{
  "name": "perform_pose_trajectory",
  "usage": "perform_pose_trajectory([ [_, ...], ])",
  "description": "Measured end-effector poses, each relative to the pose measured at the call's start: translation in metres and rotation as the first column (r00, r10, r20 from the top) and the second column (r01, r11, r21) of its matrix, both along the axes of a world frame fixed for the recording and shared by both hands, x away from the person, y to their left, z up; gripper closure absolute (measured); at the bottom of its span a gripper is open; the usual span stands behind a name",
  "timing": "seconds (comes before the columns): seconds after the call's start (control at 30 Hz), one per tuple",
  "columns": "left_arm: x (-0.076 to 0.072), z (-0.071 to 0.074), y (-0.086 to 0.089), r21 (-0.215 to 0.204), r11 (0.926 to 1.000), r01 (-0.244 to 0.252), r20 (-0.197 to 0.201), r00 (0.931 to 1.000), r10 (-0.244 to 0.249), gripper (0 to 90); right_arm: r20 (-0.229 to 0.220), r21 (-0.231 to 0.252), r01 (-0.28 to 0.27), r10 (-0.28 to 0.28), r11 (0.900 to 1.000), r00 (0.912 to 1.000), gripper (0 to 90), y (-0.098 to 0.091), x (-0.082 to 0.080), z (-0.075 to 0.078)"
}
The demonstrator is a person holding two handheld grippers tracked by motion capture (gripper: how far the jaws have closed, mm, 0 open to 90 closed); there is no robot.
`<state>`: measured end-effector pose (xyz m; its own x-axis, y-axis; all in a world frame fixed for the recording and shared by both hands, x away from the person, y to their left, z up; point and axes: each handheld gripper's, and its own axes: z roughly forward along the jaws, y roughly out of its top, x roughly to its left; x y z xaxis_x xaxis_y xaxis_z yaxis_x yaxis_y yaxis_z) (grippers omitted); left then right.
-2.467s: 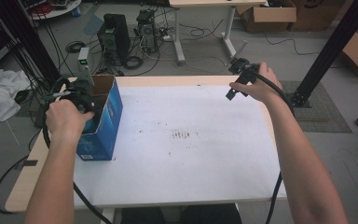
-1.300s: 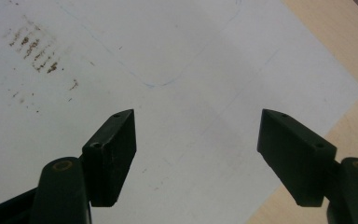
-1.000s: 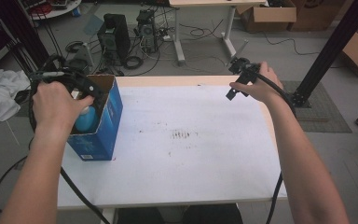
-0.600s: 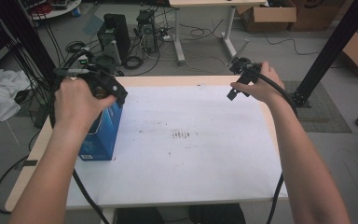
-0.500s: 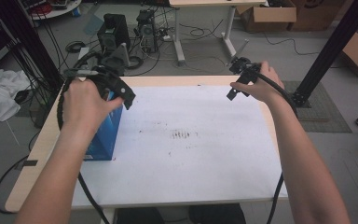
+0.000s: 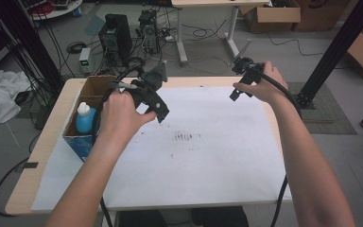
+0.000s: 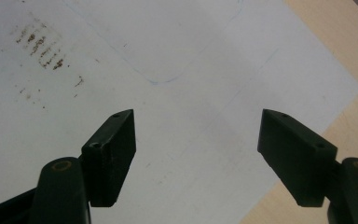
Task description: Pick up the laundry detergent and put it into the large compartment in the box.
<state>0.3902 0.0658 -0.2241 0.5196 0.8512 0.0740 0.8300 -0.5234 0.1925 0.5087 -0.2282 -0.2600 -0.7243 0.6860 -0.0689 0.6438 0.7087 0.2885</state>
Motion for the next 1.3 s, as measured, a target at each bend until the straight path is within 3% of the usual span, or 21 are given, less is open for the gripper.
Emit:
perform_pose_trajectory([
  [0.33,-0.001,-0.015,-0.024,0.001,0.9985,0.055,-0.012,0.9984,-0.055,12.9,-0.005,-0.004,0.001,-0.001,1.0000,1.0000,27.7,-0.001,0.000,-0.001],
  [0.47,0.000,-0.023,-0.034,0.024,0.9969,0.075,-0.026,0.9969,-0.074,12.9,-0.005,-0.006,0.003,-0.003,1.0000,1.0000,27.7,-0.003,0.000,-0.001],
  [0.67,0.001,-0.026,-0.040,0.024,0.9961,0.085,-0.030,0.9960,-0.085,12.4,-0.006,-0.003,0.008,-0.008,1.0000,1.0000,27.7,-0.006,0.000,-0.001],
  [1.3,0.000,-0.025,-0.040,0.015,0.9961,0.087,-0.027,0.9959,-0.087,11.3,-0.014,-0.013,0.005,-0.005,0.9999,0.9999,27.1,-0.003,-0.001,-0.004],
])
